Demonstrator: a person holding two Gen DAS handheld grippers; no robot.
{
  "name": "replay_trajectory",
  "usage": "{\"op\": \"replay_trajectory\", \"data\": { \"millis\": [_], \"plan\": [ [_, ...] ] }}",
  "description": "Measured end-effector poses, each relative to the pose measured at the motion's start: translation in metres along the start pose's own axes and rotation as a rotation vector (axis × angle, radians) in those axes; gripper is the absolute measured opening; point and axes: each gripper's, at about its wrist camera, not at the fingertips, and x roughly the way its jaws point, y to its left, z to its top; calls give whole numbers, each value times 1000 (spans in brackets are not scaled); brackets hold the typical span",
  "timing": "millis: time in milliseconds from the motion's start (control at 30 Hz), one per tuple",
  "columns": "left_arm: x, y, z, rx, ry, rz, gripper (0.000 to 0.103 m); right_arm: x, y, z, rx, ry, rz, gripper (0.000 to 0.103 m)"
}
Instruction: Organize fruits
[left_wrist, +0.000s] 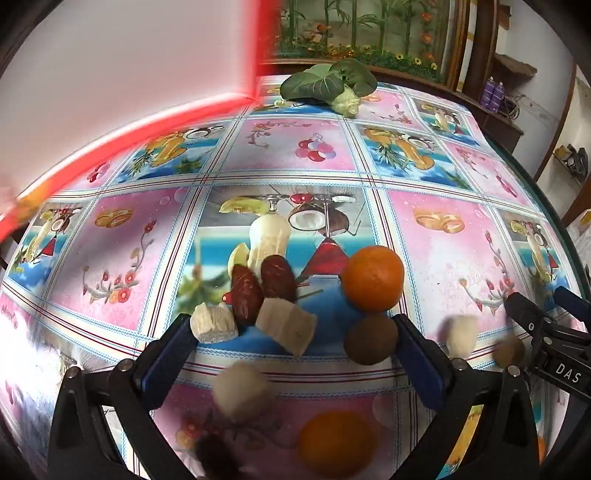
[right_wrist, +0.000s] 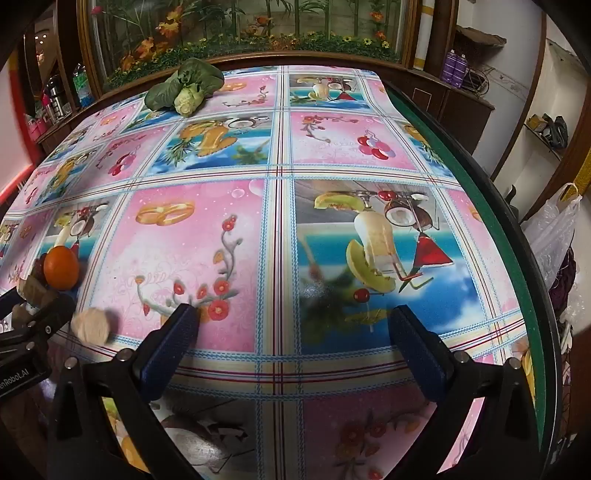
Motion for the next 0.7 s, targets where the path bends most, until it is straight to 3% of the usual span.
{"op": "replay_trajectory", "data": {
  "millis": [700],
  "plan": [
    [-1,1,-1,-1,-4,-1,102,0,0,0,3,-3,2,103]
  ]
}}
